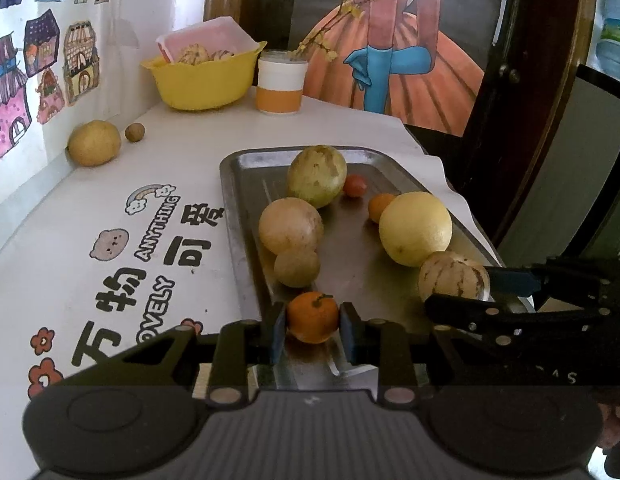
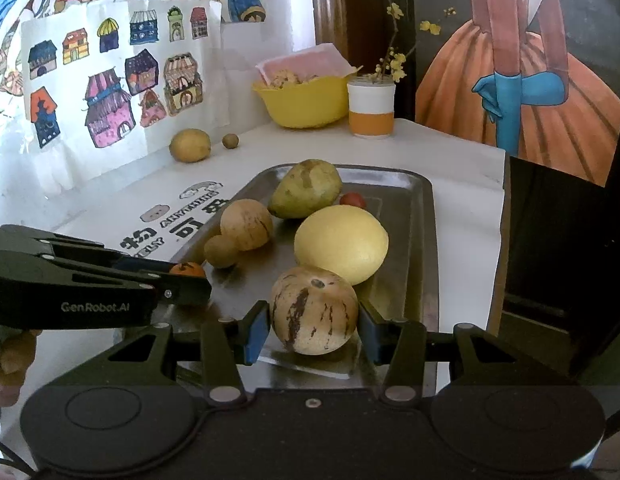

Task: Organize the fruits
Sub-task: 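Carry the tangerine with the left tool onto the tray while the right tool carries the melon, then open the left tool to release the tangerine while the right tool releases the melon, then withdraw both open tools from the tray toward the last fruits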

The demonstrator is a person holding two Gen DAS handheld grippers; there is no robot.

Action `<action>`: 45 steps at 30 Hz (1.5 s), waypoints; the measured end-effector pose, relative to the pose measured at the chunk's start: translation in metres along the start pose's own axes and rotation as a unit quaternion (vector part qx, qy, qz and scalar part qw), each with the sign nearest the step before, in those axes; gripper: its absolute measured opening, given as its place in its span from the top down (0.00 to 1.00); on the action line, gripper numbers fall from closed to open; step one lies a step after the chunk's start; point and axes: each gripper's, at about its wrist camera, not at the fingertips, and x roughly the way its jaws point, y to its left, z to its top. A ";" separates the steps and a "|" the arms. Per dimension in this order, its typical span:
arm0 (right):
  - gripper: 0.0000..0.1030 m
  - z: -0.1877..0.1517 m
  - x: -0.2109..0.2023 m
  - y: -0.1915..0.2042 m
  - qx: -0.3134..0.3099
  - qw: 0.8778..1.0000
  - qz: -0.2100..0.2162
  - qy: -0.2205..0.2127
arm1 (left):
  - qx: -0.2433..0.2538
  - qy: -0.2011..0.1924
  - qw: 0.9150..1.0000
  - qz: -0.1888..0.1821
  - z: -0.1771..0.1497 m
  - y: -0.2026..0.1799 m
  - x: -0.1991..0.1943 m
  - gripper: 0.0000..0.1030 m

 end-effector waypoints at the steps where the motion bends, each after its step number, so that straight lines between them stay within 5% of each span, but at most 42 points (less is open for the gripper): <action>1: 0.52 0.000 0.000 0.000 0.001 1.000 0.000 0.000 | 0.000 0.000 1.000 -0.002 0.000 0.000 0.000 0.70; 9: 0.50 -0.004 -0.005 0.004 -0.008 1.000 -0.010 -0.008 | -0.004 -0.002 1.000 -0.002 -0.003 -0.002 -0.003 0.66; 14: 0.44 -0.007 -0.015 0.007 -0.020 0.999 -0.017 -0.023 | -0.001 -0.020 1.000 -0.001 -0.007 -0.003 -0.015 0.47; 19: 0.37 -0.010 -0.024 0.008 -0.022 0.999 -0.027 -0.031 | -0.014 -0.027 1.000 0.003 -0.010 0.002 -0.026 0.42; 21: 0.30 -0.011 -0.030 0.009 -0.020 0.999 -0.031 -0.037 | -0.021 -0.032 0.999 0.009 -0.011 0.005 -0.033 0.34; 23: 0.21 -0.013 -0.038 0.011 -0.020 0.998 -0.033 -0.043 | -0.022 -0.042 0.999 0.026 -0.013 0.008 -0.042 0.13; 28: 0.04 -0.018 -0.058 0.016 -0.023 0.998 -0.032 -0.042 | -0.014 -0.058 0.997 0.050 -0.022 0.017 -0.063 0.01; 38: 0.01 -0.030 -0.076 0.050 -0.025 0.999 -0.001 0.038 | 0.019 -0.020 0.998 0.064 -0.058 0.036 -0.096 0.01; 45: 0.01 -0.016 -0.068 0.094 -0.065 0.994 0.051 0.075 | -0.012 -0.006 0.995 0.098 -0.060 0.074 -0.112 0.01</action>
